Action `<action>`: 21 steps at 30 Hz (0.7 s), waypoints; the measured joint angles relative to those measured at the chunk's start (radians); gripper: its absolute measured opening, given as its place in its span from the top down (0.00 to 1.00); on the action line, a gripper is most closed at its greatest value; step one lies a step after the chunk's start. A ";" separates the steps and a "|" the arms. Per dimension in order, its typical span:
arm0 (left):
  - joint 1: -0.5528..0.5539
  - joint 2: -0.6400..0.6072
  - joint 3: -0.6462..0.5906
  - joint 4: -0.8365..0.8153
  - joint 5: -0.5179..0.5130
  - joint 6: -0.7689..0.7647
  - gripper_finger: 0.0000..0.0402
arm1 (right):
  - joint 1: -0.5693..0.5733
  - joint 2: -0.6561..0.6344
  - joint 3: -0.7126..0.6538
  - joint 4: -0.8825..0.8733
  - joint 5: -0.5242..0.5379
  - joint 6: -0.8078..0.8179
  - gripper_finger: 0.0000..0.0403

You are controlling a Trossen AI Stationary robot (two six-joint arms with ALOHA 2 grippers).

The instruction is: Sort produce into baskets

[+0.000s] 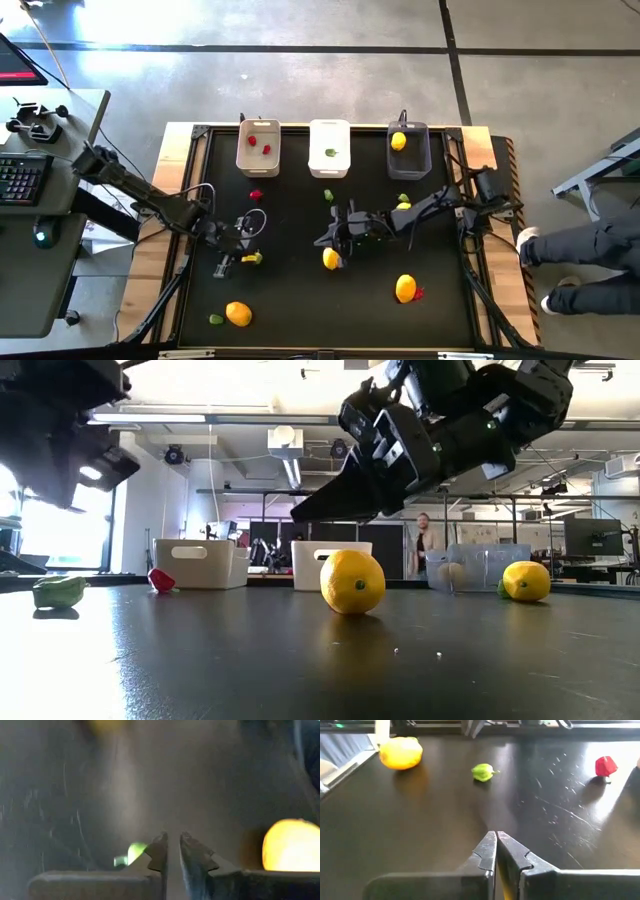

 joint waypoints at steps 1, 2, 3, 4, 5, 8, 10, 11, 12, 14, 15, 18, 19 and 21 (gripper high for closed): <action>-0.006 0.005 0.004 -0.017 -0.006 -0.016 0.89 | -0.003 0.000 0.000 -0.004 0.001 0.000 0.99; -0.010 0.009 0.007 -0.034 -0.009 -0.032 0.87 | -0.006 0.000 0.000 -0.006 0.000 0.000 0.99; -0.014 0.012 0.007 -0.052 -0.011 -0.051 0.84 | -0.006 0.000 0.000 -0.005 0.001 0.000 0.99; -0.016 0.016 0.008 -0.064 -0.011 -0.070 0.82 | -0.006 0.000 0.000 -0.004 0.002 0.001 0.99; -0.018 0.022 0.008 -0.070 -0.013 -0.092 0.79 | -0.006 0.000 0.000 -0.004 0.002 0.000 0.99; -0.024 0.037 0.008 -0.084 -0.015 -0.148 0.72 | -0.005 0.000 0.000 -0.004 0.001 0.000 0.99; -0.032 0.051 0.008 -0.082 -0.033 -0.186 0.67 | -0.005 0.000 0.000 -0.003 0.001 0.000 0.99; -0.037 0.059 0.008 -0.081 -0.043 -0.202 0.65 | -0.006 0.000 0.000 -0.003 0.001 0.000 0.99; -0.043 0.067 0.008 -0.079 -0.055 -0.212 0.63 | -0.006 0.000 0.000 -0.001 0.002 0.000 0.99; -0.053 0.083 0.008 -0.079 -0.080 -0.231 0.60 | -0.006 -0.001 0.000 0.003 0.005 0.000 0.99; -0.057 0.090 0.008 -0.079 -0.088 -0.239 0.58 | -0.006 -0.001 0.000 0.003 0.009 0.000 0.99; -0.058 0.105 0.008 -0.079 -0.089 -0.255 0.54 | -0.006 -0.001 0.000 0.003 0.013 0.000 0.99; -0.055 0.108 0.008 -0.080 -0.089 -0.261 0.53 | -0.006 -0.001 0.000 0.003 0.013 0.000 0.99; -0.046 0.108 0.008 -0.080 -0.088 -0.261 0.51 | -0.006 -0.001 0.000 0.003 0.013 0.000 0.99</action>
